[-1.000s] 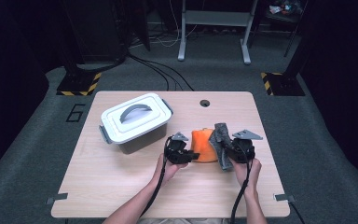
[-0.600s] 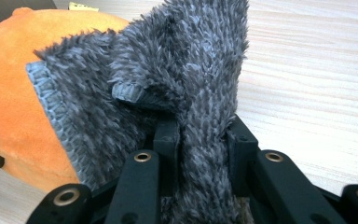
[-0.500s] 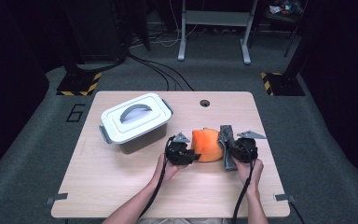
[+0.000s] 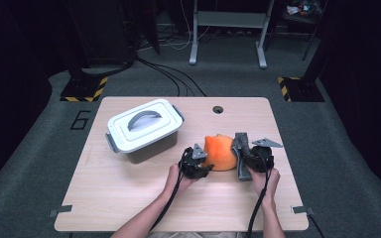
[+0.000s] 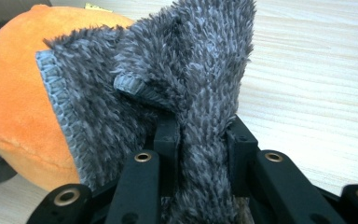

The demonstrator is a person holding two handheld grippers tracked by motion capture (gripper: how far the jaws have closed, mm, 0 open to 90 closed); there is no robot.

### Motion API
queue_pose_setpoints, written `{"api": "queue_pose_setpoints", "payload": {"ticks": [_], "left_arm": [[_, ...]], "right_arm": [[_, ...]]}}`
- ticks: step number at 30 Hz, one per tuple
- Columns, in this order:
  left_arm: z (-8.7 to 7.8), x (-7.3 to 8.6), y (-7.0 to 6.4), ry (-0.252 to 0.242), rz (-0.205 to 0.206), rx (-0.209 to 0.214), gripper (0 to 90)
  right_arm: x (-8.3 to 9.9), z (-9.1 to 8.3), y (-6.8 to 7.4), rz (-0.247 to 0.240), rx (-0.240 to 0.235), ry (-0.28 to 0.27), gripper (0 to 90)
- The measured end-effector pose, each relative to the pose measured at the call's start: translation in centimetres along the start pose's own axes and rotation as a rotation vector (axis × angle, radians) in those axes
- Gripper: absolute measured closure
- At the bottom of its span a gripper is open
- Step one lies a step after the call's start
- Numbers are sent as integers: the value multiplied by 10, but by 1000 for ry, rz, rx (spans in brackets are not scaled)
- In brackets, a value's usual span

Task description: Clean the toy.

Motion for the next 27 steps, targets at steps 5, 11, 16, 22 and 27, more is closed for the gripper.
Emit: {"api": "queue_pose_setpoints", "payload": {"ticks": [5, 11, 16, 22, 27], "left_arm": [[-3, -2, 3, 21, -72, 46, 779], [-8, -5, 2, 37, -132, 113, 794], [-9, -8, 0, 48, -152, 143, 794], [-9, -8, 0, 54, -154, 154, 794], [-7, -6, 2, 48, -160, 145, 794]], "right_arm": [[-2, -7, 6, -17, -7, -30, 713], [-13, -24, 28, -65, -51, -75, 713], [-23, -30, 56, -123, -109, -93, 712], [-27, -15, 80, -189, -119, -44, 710], [-24, 0, 81, -220, -82, -8, 711]]}}
Point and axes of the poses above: each handheld gripper's, and its own axes: z roughly forward along the jaws, x roughly out of its underside, y roughly to its left, the point moved 3 cm from there along z, roughly forward along the jaws, and after that the axes turned 12 degrees about -x, right-handed, at the moved point
